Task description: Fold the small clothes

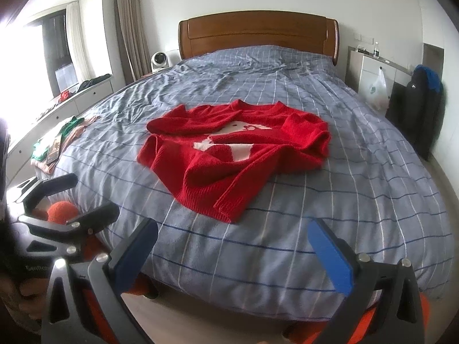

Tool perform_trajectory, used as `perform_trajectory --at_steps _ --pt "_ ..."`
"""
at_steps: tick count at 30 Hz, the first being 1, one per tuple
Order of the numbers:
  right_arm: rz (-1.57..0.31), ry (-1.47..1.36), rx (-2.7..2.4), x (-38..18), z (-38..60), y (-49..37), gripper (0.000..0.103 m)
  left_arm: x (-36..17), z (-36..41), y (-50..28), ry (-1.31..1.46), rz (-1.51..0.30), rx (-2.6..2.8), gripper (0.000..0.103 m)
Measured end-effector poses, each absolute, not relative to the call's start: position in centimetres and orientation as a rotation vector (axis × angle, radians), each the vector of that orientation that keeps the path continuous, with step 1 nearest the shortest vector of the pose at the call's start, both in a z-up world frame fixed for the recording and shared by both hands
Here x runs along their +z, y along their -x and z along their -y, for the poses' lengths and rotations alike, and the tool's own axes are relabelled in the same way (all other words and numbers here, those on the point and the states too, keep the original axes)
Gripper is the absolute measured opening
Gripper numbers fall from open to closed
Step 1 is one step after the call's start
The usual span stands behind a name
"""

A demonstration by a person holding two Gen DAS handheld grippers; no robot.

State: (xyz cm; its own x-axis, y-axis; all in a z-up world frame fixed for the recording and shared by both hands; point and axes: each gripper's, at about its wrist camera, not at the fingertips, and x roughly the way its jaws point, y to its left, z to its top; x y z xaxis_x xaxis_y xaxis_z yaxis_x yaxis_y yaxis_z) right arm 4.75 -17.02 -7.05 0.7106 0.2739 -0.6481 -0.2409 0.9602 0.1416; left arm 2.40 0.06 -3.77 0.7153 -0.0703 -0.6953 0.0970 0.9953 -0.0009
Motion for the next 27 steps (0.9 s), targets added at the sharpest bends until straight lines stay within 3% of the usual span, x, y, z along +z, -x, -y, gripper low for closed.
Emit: perform_trajectory --at_steps 27 --pt "-0.74 -0.069 0.268 -7.58 17.38 -4.85 0.103 -4.1 0.37 -2.24 -0.051 -0.784 -0.092 0.103"
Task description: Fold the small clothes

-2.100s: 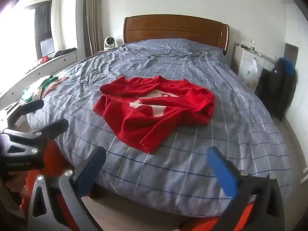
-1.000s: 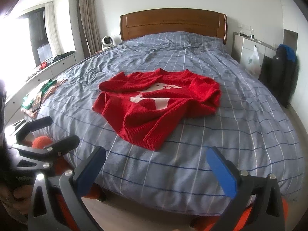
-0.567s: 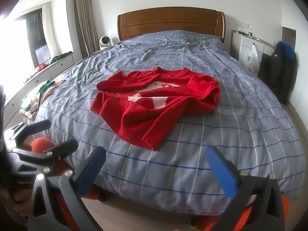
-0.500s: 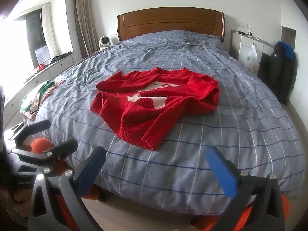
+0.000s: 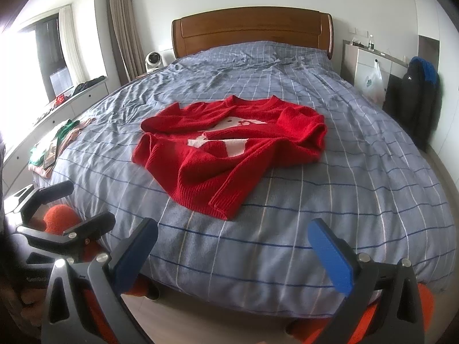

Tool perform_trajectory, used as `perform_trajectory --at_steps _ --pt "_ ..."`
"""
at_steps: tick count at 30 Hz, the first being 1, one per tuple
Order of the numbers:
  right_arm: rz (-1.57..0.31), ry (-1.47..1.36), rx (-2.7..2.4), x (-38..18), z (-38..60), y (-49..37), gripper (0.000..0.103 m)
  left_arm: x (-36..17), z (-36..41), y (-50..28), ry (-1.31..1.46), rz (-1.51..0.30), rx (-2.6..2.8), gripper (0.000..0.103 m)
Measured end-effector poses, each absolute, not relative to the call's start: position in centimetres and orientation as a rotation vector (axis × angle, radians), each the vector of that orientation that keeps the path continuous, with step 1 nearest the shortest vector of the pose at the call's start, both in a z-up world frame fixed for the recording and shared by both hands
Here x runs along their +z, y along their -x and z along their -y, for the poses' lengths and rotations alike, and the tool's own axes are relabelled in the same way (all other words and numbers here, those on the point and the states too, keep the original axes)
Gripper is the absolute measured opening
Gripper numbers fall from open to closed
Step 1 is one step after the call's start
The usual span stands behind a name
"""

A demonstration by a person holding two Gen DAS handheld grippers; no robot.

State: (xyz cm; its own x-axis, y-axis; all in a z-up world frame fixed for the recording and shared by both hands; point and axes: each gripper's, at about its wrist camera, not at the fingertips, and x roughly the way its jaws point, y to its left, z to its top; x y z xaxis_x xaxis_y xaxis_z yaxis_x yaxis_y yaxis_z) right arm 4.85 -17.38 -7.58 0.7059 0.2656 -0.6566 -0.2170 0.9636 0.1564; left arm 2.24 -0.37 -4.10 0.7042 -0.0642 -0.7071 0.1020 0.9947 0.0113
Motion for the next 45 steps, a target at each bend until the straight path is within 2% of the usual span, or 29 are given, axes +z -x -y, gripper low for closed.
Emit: perform_trajectory --at_steps 45 --pt "-0.777 -0.09 0.264 -8.7 17.2 -5.2 0.103 -4.4 0.0 -2.0 -0.061 -0.796 -0.093 0.103"
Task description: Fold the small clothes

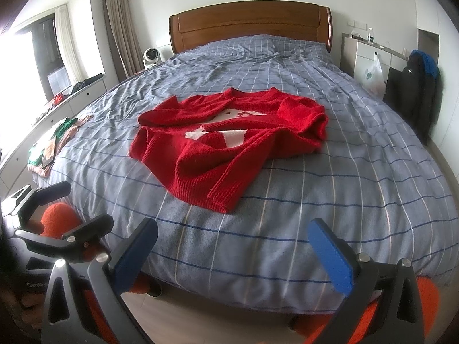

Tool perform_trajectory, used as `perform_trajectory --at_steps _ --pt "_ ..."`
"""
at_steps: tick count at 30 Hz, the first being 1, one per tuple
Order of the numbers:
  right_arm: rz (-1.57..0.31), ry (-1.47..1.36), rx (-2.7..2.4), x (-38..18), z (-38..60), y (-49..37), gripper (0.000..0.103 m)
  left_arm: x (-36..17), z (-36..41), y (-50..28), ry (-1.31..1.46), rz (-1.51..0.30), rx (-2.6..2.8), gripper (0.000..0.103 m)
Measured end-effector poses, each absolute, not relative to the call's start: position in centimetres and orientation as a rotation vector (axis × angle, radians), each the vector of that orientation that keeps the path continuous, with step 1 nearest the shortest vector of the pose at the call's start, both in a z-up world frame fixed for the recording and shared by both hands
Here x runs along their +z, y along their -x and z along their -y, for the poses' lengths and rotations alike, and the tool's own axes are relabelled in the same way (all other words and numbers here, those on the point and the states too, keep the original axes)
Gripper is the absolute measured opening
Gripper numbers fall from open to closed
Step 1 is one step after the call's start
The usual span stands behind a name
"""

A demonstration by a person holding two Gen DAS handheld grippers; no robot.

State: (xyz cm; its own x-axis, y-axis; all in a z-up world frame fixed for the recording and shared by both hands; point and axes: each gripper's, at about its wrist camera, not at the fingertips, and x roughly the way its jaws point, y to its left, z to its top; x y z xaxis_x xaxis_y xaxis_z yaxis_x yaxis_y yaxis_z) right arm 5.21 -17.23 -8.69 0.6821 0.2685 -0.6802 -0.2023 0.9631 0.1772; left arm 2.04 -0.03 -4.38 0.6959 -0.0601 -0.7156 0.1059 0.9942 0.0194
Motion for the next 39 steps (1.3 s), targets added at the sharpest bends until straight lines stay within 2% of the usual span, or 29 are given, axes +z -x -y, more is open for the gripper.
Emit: perform_trajectory --at_steps 39 --pt "-0.763 -0.093 0.249 -8.3 17.4 -4.9 0.103 -4.9 -1.9 -2.7 -0.016 -0.818 -0.04 0.103"
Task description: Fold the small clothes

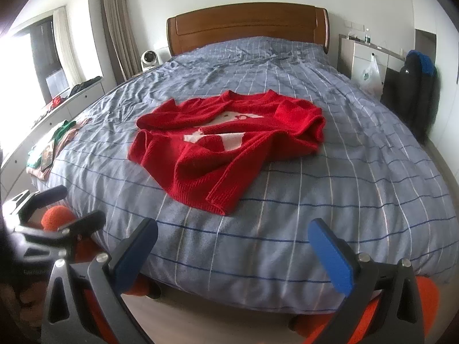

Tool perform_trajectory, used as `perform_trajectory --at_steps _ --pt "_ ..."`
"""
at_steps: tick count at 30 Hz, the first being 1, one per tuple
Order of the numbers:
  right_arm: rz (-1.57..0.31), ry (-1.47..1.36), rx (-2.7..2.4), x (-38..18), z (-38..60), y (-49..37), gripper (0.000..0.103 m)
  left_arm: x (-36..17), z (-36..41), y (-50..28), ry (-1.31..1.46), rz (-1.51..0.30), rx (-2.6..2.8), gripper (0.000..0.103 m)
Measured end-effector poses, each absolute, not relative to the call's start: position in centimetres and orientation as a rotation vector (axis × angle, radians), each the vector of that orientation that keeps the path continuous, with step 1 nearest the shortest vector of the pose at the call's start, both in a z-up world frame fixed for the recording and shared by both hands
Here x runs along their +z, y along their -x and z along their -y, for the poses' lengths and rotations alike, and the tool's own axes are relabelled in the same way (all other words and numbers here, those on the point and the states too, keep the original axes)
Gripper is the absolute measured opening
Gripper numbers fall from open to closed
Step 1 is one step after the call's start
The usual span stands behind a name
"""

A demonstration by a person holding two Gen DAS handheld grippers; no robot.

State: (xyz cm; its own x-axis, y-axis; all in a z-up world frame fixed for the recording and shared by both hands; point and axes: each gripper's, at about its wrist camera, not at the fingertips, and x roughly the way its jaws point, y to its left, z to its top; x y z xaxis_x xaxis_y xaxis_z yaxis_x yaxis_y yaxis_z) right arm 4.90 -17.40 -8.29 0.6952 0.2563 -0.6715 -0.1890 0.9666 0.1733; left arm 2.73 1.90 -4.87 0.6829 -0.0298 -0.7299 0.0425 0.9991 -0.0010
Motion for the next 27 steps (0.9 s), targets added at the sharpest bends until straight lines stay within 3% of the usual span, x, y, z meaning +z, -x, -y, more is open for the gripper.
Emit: perform_trajectory --at_steps 15,19,24,26,27 --pt "-0.789 -0.088 0.208 -9.4 18.3 -6.0 0.103 -5.5 -2.6 -4.1 -0.053 -0.83 0.015 0.103" --pt "-0.815 0.001 0.253 -11.4 17.0 -8.9 0.103 -6.1 -4.8 -5.6 0.03 -0.885 0.032 0.103" --pt "-0.839 -0.147 0.474 -14.2 15.7 -13.7 0.103 -6.9 -6.5 -5.4 0.098 -0.917 0.065 0.103" --pt "-0.84 -0.137 0.452 -15.5 15.3 -14.9 0.092 -7.2 -6.7 -5.1 0.092 -0.93 0.07 0.103" --pt "-0.853 -0.132 0.427 -16.1 15.5 -15.3 0.053 -7.4 -6.8 -4.9 0.085 -0.935 0.075 0.103"
